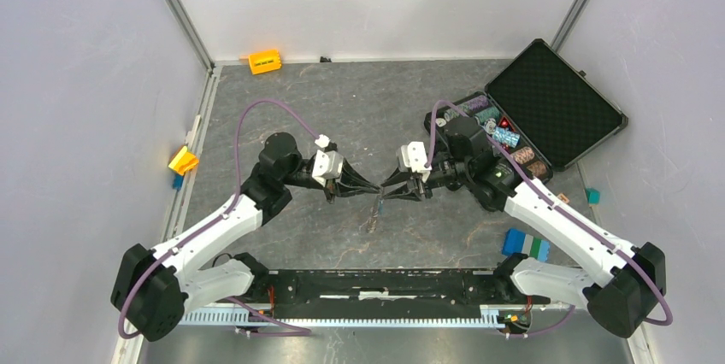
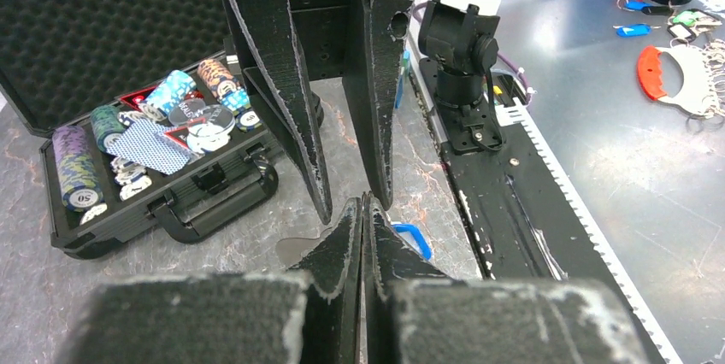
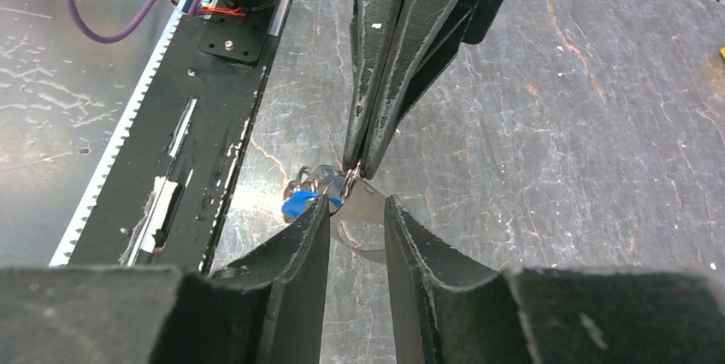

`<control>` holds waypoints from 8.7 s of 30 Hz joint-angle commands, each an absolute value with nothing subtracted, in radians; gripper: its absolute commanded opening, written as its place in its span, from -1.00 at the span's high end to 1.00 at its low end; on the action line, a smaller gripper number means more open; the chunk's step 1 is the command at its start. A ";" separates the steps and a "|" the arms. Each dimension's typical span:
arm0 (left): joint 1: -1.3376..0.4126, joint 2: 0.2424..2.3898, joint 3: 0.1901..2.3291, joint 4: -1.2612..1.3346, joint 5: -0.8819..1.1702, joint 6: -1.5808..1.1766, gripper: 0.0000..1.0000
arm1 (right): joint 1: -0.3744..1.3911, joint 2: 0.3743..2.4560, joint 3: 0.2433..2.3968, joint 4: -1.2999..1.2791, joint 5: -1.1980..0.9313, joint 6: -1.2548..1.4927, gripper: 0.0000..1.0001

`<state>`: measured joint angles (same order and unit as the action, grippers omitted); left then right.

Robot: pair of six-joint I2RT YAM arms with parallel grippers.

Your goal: Put the keys on the keyring

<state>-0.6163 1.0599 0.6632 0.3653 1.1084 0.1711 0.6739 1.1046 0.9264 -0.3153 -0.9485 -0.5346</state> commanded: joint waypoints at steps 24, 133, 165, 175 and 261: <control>-0.614 1.054 0.681 0.249 1.009 0.310 0.75 | 0.675 1.096 0.966 -0.295 -0.767 -0.532 1.00; -0.588 1.076 0.573 0.656 1.150 0.080 0.96 | 0.627 1.258 0.986 -0.333 -1.026 -0.446 0.94; -0.588 1.108 0.532 0.806 1.053 -0.109 0.96 | 0.628 1.096 0.916 -0.258 -0.976 -0.557 0.21; -0.588 1.123 0.514 0.839 1.035 -0.131 0.95 | 0.629 1.073 0.814 -0.046 -0.980 -0.413 0.31; -0.591 1.042 0.788 -0.056 0.962 0.565 -0.60 | 0.804 1.164 1.073 -0.486 -0.496 -0.644 1.00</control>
